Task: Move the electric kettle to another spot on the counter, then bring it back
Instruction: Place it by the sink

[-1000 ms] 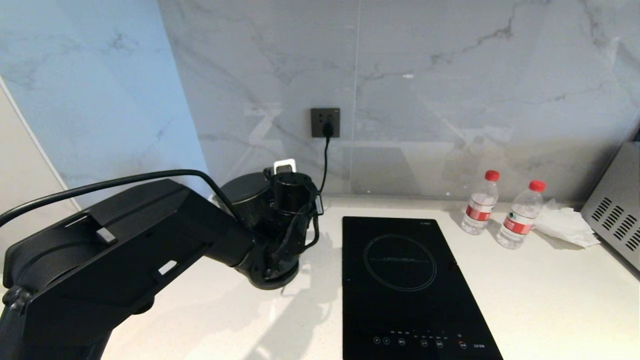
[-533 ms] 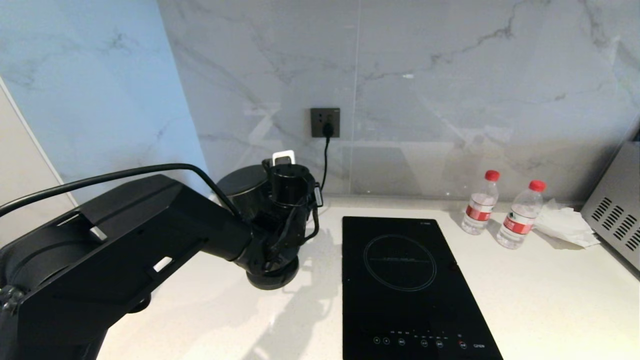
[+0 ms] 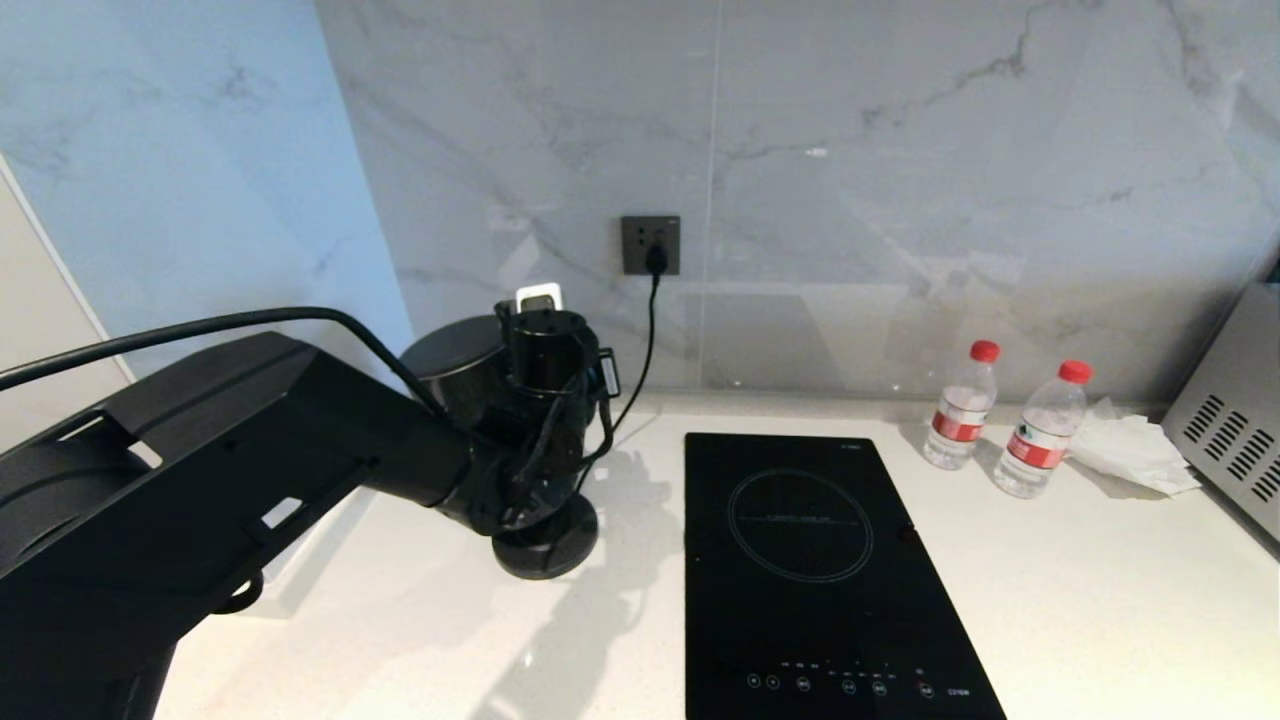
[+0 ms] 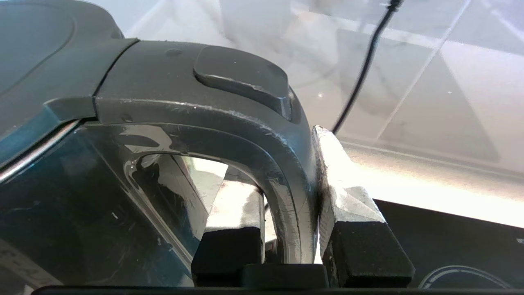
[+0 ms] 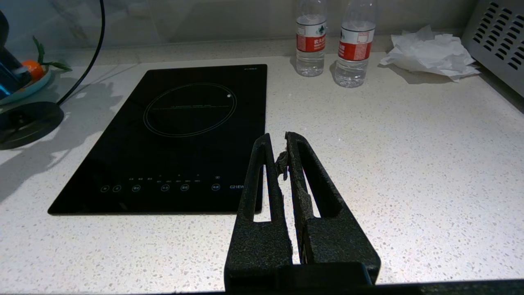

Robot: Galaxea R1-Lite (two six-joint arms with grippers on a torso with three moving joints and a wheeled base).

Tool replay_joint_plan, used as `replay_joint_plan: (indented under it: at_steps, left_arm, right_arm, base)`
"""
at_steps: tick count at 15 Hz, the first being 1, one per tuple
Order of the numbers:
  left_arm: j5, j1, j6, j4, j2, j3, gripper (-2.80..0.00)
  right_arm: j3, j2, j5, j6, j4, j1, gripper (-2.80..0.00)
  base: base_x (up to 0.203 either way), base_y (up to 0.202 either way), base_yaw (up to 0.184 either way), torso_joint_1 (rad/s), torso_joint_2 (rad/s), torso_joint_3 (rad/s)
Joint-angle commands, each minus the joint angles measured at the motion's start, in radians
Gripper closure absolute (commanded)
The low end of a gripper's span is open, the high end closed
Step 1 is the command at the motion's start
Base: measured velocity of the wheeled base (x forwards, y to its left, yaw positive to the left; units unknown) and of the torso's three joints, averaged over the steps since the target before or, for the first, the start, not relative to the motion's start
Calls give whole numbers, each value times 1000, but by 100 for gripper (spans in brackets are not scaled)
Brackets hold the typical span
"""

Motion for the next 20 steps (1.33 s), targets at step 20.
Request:
replay_joint_plan:
  at_steps: [20]
  left_arm:
    - [-60,117,82,-340,-184,426,0]
  right_arm:
    - [0,0,0,0,0,0,0]
  base:
    - [0,0,0,0,0,0]
